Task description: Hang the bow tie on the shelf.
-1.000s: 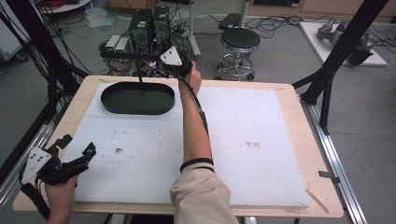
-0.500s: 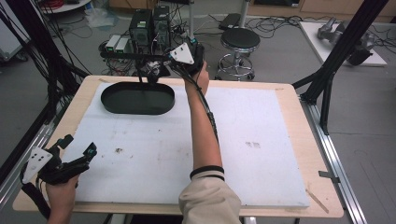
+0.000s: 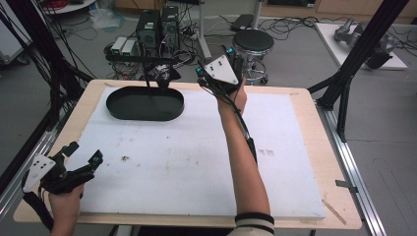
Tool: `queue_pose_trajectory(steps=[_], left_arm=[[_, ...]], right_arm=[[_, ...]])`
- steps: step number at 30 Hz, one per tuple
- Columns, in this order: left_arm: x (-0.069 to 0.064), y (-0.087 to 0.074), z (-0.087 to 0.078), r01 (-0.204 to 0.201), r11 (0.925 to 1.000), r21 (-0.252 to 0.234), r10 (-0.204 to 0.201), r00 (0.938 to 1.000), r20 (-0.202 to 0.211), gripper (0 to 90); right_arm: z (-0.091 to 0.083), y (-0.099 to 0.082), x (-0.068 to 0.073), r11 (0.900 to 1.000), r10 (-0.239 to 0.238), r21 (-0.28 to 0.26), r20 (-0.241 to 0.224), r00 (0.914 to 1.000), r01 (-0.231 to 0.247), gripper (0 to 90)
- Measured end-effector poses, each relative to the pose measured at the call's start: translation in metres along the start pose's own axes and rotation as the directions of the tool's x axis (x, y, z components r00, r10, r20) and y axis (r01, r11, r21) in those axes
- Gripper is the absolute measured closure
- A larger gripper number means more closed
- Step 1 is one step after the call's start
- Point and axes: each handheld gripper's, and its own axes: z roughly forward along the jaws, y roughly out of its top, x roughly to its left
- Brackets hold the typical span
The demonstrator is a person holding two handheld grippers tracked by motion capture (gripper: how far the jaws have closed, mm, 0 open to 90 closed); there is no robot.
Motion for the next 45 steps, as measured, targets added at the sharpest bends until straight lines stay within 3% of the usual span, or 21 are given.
queue_pose_trajectory(steps=[1,3,4,5,7,8,13,17,21,24,30,36,40,45], left_arm=[[-0.001,0.0,0.0,-0.003,1.0,0.001,0.003,1.0,0.0,10.3],[-0.001,0.001,0.0,-0.008,0.9999,0.006,0.008,1.0,0.001,10.3],[-0.001,0.001,0.0,-0.008,0.9999,0.006,0.008,1.0,0.003,10.3],[-0.002,0.002,0.0,-0.014,0.9999,0.006,0.014,0.9999,0.001,10.3],[-0.003,0.002,-0.001,-0.015,0.9999,0.006,0.015,0.9999,0.002,10.3],[-0.004,0.003,-0.001,-0.017,0.9999,0.005,0.017,0.9999,0.003,10.3],[-0.006,0.006,-0.002,-0.027,0.9996,0.004,0.027,0.9996,0.006,10.3],[-0.008,0.007,-0.002,-0.03,0.9995,0.004,0.03,0.9996,0.003,10.3],[-0.01,0.007,-0.002,-0.037,0.9993,0.006,0.037,0.9993,0.006,10.3],[-0.013,0.008,-0.002,-0.046,0.9989,0.01,0.046,0.9989,0.011,10.3],[-0.018,0.009,0.0,-0.06,0.9981,0.015,0.06,0.998,0.018,10.3],[-0.021,0.009,0.001,-0.072,0.9972,0.021,0.071,0.9973,0.02,10.3],[-0.023,0.007,0.003,-0.081,0.9962,0.03,0.081,0.9965,0.021,10.3],[-0.023,0.006,0.003,-0.088,0.9956,0.034,0.087,0.9961,0.013,10.3]], right_arm=[[-0.017,0.005,-0.007,0.9996,0.02,0.017,0.008,0.9998,-0.02,20.0],[-0.035,0.008,-0.012,0.9992,0.036,-0.016,0.025,0.999,-0.036,20.2],[-0.035,0.008,-0.012,0.9992,0.036,-0.016,0.025,0.999,-0.036,20.2],[-0.05,0.011,-0.018,0.9985,0.053,-0.018,0.042,0.9977,-0.052,20.2],[-0.056,0.013,-0.02,0.9979,0.064,-0.007,0.048,0.9968,-0.064,20.2],[-0.07,0.016,-0.026,0.9961,0.087,-0.02,0.072,0.9936,-0.085,20.2],[-0.106,0.023,-0.032,0.9903,0.139,-0.015,0.102,0.9851,-0.138,20.4],[-0.126,0.016,-0.033,0.9836,0.171,0.042,0.087,0.9814,-0.176,20.3],[-0.142,0.004,-0.036,0.98,0.187,0.052,0.095,0.9778,-0.192,20.1],[-0.164,-0.013,-0.044,0.9665,0.237,0.074,0.115,0.9647,-0.246,18.7],[-0.195,-0.039,-0.051,0.9497,0.283,0.105,0.117,0.9521,-0.295,18.2],[-0.223,-0.069,-0.058,0.9224,0.345,0.136,0.134,0.9292,-0.362,14.3],[-0.236,-0.083,-0.06,0.9193,0.343,0.148,0.152,0.9269,-0.365,12.3],[-0.259,-0.11,-0.064,0.8874,0.416,0.146,0.152,0.8963,-0.437,11.5]])
